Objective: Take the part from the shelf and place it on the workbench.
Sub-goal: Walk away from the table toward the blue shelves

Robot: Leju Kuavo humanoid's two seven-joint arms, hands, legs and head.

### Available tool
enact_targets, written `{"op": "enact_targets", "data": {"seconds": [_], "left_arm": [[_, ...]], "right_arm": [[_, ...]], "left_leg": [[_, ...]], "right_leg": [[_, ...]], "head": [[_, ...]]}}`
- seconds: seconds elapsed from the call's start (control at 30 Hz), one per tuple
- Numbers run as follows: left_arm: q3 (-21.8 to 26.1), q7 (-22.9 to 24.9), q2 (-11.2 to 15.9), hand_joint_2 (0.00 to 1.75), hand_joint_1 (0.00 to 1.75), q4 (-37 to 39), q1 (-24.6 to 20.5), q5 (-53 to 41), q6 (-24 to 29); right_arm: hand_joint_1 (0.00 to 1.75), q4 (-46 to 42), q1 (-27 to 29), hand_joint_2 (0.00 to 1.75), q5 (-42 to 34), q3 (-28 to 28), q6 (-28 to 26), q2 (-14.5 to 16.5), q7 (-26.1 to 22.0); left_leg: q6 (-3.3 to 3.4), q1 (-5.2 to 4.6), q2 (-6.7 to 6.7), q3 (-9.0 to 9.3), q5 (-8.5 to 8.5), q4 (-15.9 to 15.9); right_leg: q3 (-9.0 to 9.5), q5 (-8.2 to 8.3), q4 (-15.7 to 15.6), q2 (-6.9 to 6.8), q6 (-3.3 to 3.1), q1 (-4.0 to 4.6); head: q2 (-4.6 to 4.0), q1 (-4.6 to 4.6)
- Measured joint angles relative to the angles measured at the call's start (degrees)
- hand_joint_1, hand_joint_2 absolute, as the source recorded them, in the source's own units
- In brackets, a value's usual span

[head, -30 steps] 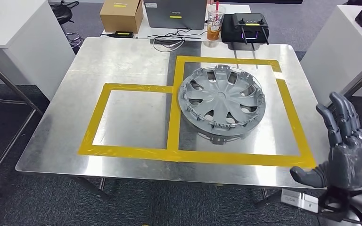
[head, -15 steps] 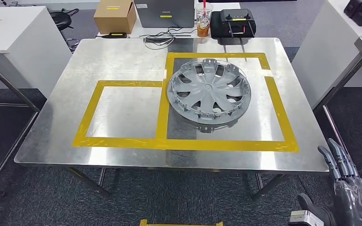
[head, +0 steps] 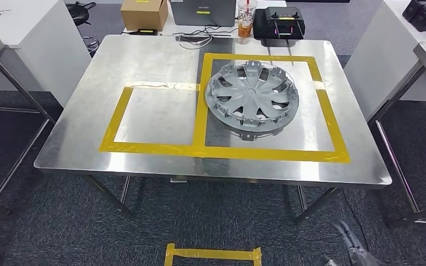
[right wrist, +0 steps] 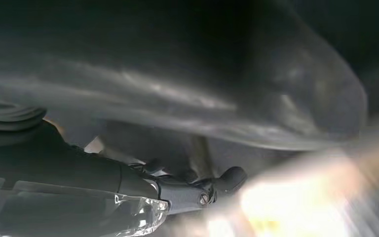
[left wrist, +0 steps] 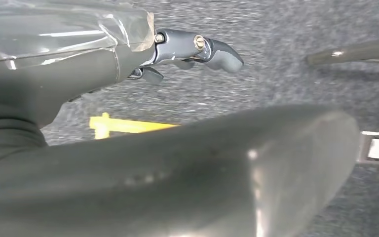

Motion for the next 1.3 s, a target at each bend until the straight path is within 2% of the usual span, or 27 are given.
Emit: {"op": "enact_targets", "data": {"seconds": [0.03, 0.07, 0.13, 0.2, 0.23, 0.3, 0.33, 0.37, 0.43, 0.47, 0.5, 0.53, 0.57, 0.63, 0.67, 0.7, 0.73, 0.8, 0.87, 0.9, 0.97, 1.03, 1.07, 1.13, 1.17, 1.23, 1.3], "left_arm": [[0.22, 0.00, -0.31, 0.00, 0.00, 0.00, 0.36, -0.01, -0.10], [0.40, 0.00, -0.65, 0.00, 0.00, -0.01, 0.73, -0.01, -0.19], [0.82, 0.01, -1.33, 0.00, 0.00, -0.02, 1.48, -0.01, -0.34], [1.20, 0.02, -1.81, 0.00, 0.00, -0.02, 2.03, -0.28, -0.65], [1.33, 0.02, -1.97, 0.00, 0.00, -0.02, 2.22, -0.68, -0.94], [1.38, 0.00, -2.24, 0.00, 0.00, -0.02, 2.45, -1.83, -1.78], [1.35, 0.01, -2.39, 0.00, 0.00, -0.02, 2.56, -2.39, -2.16], [1.33, 0.03, -2.56, 0.00, 0.00, -0.03, 2.64, -2.77, -2.42], [1.28, 0.47, -2.93, 0.87, 0.00, -0.04, 2.66, -3.20, -1.88], [1.24, 1.29, -3.14, 1.31, 0.00, -0.04, 2.60, -3.19, -1.14], [1.22, 2.44, -3.37, 1.75, 0.00, -0.04, 2.56, -3.14, -0.32], [1.20, 3.52, -3.63, 1.75, 0.00, -0.04, 2.55, -3.07, 0.43], [1.21, 4.36, -3.85, 1.75, 0.00, -0.04, 2.54, -2.93, 0.86], [1.35, 4.75, -4.12, 1.75, 0.00, -0.04, 2.57, -2.95, 1.21], [1.67, 4.87, -4.17, 1.75, 0.00, -0.04, 2.59, -3.17, 1.25], [2.16, 5.08, -4.24, 1.75, 0.00, -0.05, 2.67, -3.62, 1.29], [2.80, 5.37, -4.32, 1.75, 0.00, -0.08, 2.80, -4.29, 1.38], [4.29, 6.21, -4.51, 0.87, 0.00, -0.22, 3.14, -6.18, 1.64], [5.94, 7.15, -4.85, 0.00, 0.00, -0.62, 3.37, -8.48, 1.97], [6.82, 7.63, -5.07, 0.00, 0.00, -0.92, 3.45, -9.64, 2.12], [8.64, 8.61, -5.56, 0.00, 0.00, -1.74, 3.65, -12.06, 2.38], [10.48, 9.58, -6.05, 0.00, 0.00, -2.71, 3.81, -14.39, 2.65], [11.42, 10.05, -6.27, 0.00, 0.00, -3.27, 3.83, -15.55, 2.83], [13.35, 10.96, -6.69, 0.00, 0.00, -4.51, 3.79, -17.82, 3.16], [14.32, 11.41, -6.84, 0.00, 0.00, -5.08, 3.76, -18.96, 3.33], [16.25, 12.32, -7.08, 0.00, 0.00, -6.05, 3.72, -21.22, 3.61], [18.30, 13.33, -7.29, 0.00, 0.00, -6.79, 3.82, -23.62, 3.97]], "right_arm": [[0.00, 3.14, -0.12, 0.00, 2.43, -0.80, 0.32, 0.37, 0.12], [0.00, 6.28, -0.27, 0.00, 4.77, -1.64, 0.72, 0.73, 0.43], [0.00, 12.15, -0.74, 0.00, 8.91, -3.36, 3.14, 1.28, 2.02], [0.00, 17.66, -1.83, 0.00, 12.00, -5.45, 9.78, 1.58, 5.62], [0.00, 20.68, -2.85, 0.00, 13.12, -6.90, 14.54, 1.48, 8.46], [0.00, 28.20, -5.70, 0.00, 14.69, -10.65, 23.99, 0.56, 16.47], [0.00, 32.53, -7.43, 0.00, 15.09, -12.68, 26.93, -0.27, 20.81], [0.00, 36.75, -9.04, 0.00, 15.33, -14.48, 28.40, -1.23, 24.50], [0.00, 45.06, -12.10, 0.00, 15.36, -17.47, 27.55, -3.45, 28.53], [0.00, 49.00, -13.54, 0.44, 15.22, -18.66, 26.06, -4.59, 29.11], [0.00, 52.98, -14.94, 0.87, 15.00, -19.77, 24.30, -5.76, 29.22], [0.00, 56.85, -16.23, 1.31, 14.72, -20.80, 22.47, -6.91, 29.05], [0.00, 60.22, -17.30, 1.75, 14.48, -21.69, 20.86, -7.95, 28.74], [0.00, 65.76, -19.00, 1.75, 14.02, -22.86, 18.43, -9.64, 28.04], [0.00, 67.79, -19.64, 1.75, 13.61, -23.02, 17.58, -10.24, 27.83], [0.00, 69.43, -20.16, 1.31, 12.99, -22.97, 16.95, -10.72, 27.72], [0.00, 70.77, -20.59, 0.87, 12.13, -22.77, 16.40, -11.17, 27.68], [0.00, 72.82, -21.17, 0.00, 10.04, -22.22, 15.53, -11.96, 27.68], [0.00, 74.37, -21.39, 0.00, 7.71, -21.30, 14.76, -12.52, 27.70], [0.00, 75.02, -21.37, 0.00, 6.51, -20.73, 14.35, -12.81, 27.75], [0.00, 76.22, -21.21, 0.00, 4.02, -19.52, 13.57, -13.23, 27.88], [0.00, 77.22, -20.78, 0.00, 1.66, -18.21, 12.79, -13.63, 28.03], [0.00, 77.69, -20.49, 0.00, 0.48, -17.49, 12.43, -13.79, 28.11], [0.00, 78.49, -19.97, 0.00, -1.83, -16.01, 11.72, -14.05, 28.30], [0.00, 78.84, -19.79, 0.00, -3.01, -15.25, 11.33, -14.14, 28.42], [0.00, 79.40, -19.46, 0.00, -5.38, -13.71, 10.61, -14.21, 28.69], [0.00, 79.79, -19.03, 0.00, -7.82, -12.08, 9.85, -14.25, 28.99]], "left_leg": [[-0.14, 0.03, 0.02, -0.83, 0.66, 0.07], [-0.34, 0.10, 0.03, -1.67, 1.29, 0.23], [-0.93, 0.20, 0.02, -3.52, 2.26, 1.05], [-1.65, 0.19, 0.04, -4.73, 2.88, 2.19], [-2.01, 0.22, 0.05, -5.00, 3.22, 2.51], [-2.69, 0.49, 0.02, -5.12, 3.78, 2.65], [-2.98, 0.67, -0.02, -5.32, 3.07, 3.03], [-3.25, 0.80, -0.07, -5.67, 1.29, 4.22], [-3.69, 0.93, -0.11, -7.02, -4.51, 9.78], [-3.83, 0.95, -0.11, -7.77, -6.90, 13.61], [-3.88, 0.96, -0.11, -8.23, -7.96, 17.00], [-3.83, 0.97, -0.11, -8.08, -7.71, 19.11], [-3.63, 0.94, -0.11, -7.01, -6.45, 19.21], [-2.72, 0.72, -0.12, -1.84, -4.22, 13.23], [-2.16, 0.52, -0.09, 1.49, -4.50, 8.50], [-1.73, 0.27, -0.07, 4.06, -5.17, 4.64], [-1.34, -0.02, -0.05, 5.57, -5.98, 2.03], [-0.84, -0.36, -0.03, 5.81, -5.97, 0.52], [-0.15, -0.25, 0.08, 5.65, -4.79, -0.58], [0.14, -0.15, 0.11, 5.50, -4.14, -1.07], [0.47, -0.24, 0.16, 4.76, -3.40, -1.19], [0.45, -0.34, 0.18, 4.06, -3.02, -0.96], [0.37, -0.34, 0.18, 3.86, -2.90, -0.67], [0.10, -0.28, 0.18, 3.38, -2.91, 0.33], [-0.14, -0.38, 0.19, 2.97, -3.01, 1.05], [-0.61, -0.58, 0.21, 1.89, -3.15, 2.25], [-1.09, -0.55, 0.17, 1.27, -3.02, 2.74]], "right_leg": [[0.74, 0.10, 1.18, 0.00, 0.68, -0.16], [2.42, 1.04, 0.39, -0.01, 1.51, -0.38], [8.25, 2.58, -6.65, -0.01, 2.71, -0.84], [12.56, 1.95, -13.29, 0.22, 2.31, -0.80], [13.20, 1.41, -14.66, 0.35, 1.80, -0.62], [12.62, 1.81, -14.76, 0.39, 0.72, -0.44], [12.25, 2.27, -14.71, 0.30, 0.13, -0.43], [11.73, 2.86, -14.75, 0.19, -0.39, -0.49], [10.31, 4.05, -14.78, 0.09, -1.05, -0.47], [9.53, 4.64, -14.76, 0.09, -1.13, -0.40], [8.73, 5.22, -14.74, 0.10, -1.14, -0.32], [7.96, 5.81, -14.72, 0.10, -1.07, -0.22], [7.28, 6.36, -14.70, 0.10, -0.95, -0.11], [6.42, 7.33, -14.69, 0.03, -0.69, 0.07], [6.19, 7.76, -14.67, -0.04, -0.47, 0.17], [6.09, 8.16, -14.70, -0.14, -0.20, 0.16], [5.99, 8.49, -14.74, -0.24, 0.13, 0.05], [5.90, 9.10, -14.97, -0.37, 0.90, -0.09], [5.07, 8.36, -13.77, -0.30, 1.20, -0.10], [4.03, 7.01, -11.58, -0.24, 1.06, -0.09], [0.93, 3.11, -4.08, -0.13, 0.71, -0.20], [-0.62, 1.10, 1.11, -0.11, 1.13, -0.27], [0.25, 1.44, 0.45, -0.12, 1.64, -0.33], [4.65, 3.73, -6.72, -0.14, 2.67, -0.55], [6.68, 4.81, -10.44, -0.09, 2.78, -0.55], [8.22, 5.81, -13.90, 0.06, 2.25, -0.44], [7.76, 6.15, -13.69, 0.14, 1.47, -0.40]], "head": [[0.00, -0.01], [0.00, 0.01], [0.00, 0.04], [0.01, -0.06], [0.01, -0.12], [0.01, -0.18], [0.01, -0.21], [0.00, -0.22], [0.00, -0.30], [0.00, -0.29], [0.00, -0.31], [0.00, -0.32], [0.00, -0.32], [0.00, -0.32], [0.00, -0.29], [0.00, -0.26], [0.00, -0.27], [0.00, -0.33], [0.00, -0.25], [0.00, -0.14], [0.00, 0.04], [0.00, 0.09], [0.00, 0.12], [0.00, 0.21], [0.00, 0.26], [0.00, 0.27], [0.00, 0.26]]}}
